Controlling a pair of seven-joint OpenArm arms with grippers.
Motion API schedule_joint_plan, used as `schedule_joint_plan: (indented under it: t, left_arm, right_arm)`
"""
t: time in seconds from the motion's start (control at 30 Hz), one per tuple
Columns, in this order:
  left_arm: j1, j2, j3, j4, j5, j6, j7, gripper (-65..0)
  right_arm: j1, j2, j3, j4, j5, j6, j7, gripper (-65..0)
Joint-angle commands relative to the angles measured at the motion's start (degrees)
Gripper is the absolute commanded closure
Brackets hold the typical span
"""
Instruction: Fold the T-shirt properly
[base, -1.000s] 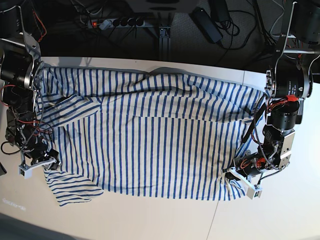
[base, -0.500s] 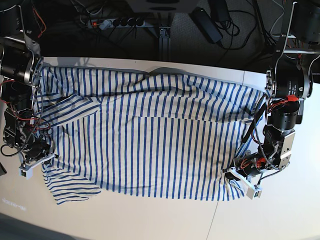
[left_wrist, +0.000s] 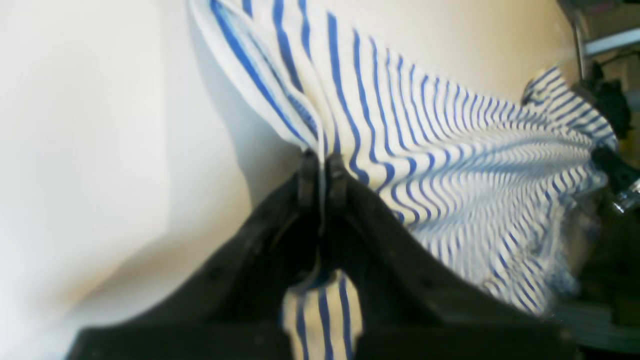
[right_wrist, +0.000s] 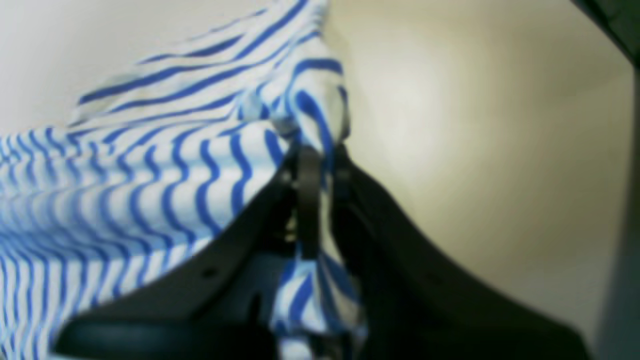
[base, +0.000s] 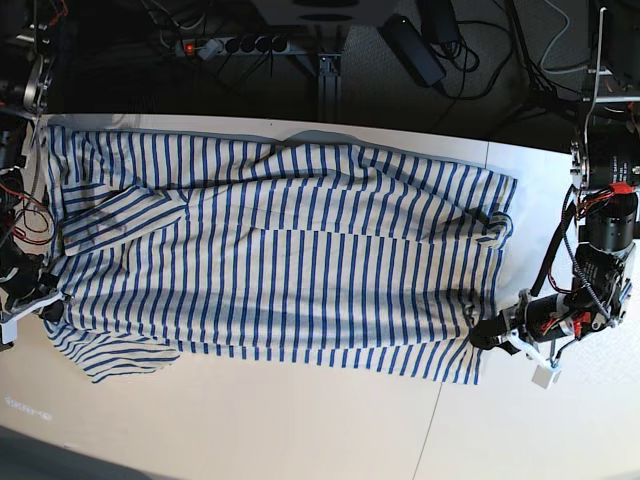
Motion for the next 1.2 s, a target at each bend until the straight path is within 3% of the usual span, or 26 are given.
schedule_joint_plan:
  t: [0.0,0.2,0.37,0.63,0.8,1.17]
  left_arm:
    - [-1.51,-1.16,-0.22,1.03,-2.75,-1.48,1.07,0.0]
    - [-0.28,-3.26,-0.22,1.6,-16.11,-1.48,12.96,0.0]
    - [3.87,-5.86,-0.22,8.2,-19.87,-1.48,17.84,0.0]
    - [16.17,-9.14,-0.22,31.12,-19.23,-1.48,17.62,0.0]
    - [22.99,-10.29,-0.22,43.54,-14.67,-1.48,15.17,0.0]
    - [26.53,-10.29,-0.22,48.24,-11.34,-1.48,13.73,0.0]
  right_arm:
    - [-0.11,2.05,0.35,2.43,1.07,4.04,0.85,0.0]
    - [-7.3,3.17,0.48,10.71,1.38,4.07,-0.63,0.0]
    - [-12.26,3.21,1.2,15.21,1.4,4.07,-0.85,0.0]
    - [-14.38,3.13,1.2,16.9,1.4,4.07,-1.95,0.0]
    - [-14.97,3.15,1.2,16.94,1.42,4.07,-3.21,0.0]
    - [-22.43,3.13,7.5,20.79,2.34,4.07,-2.99,0.0]
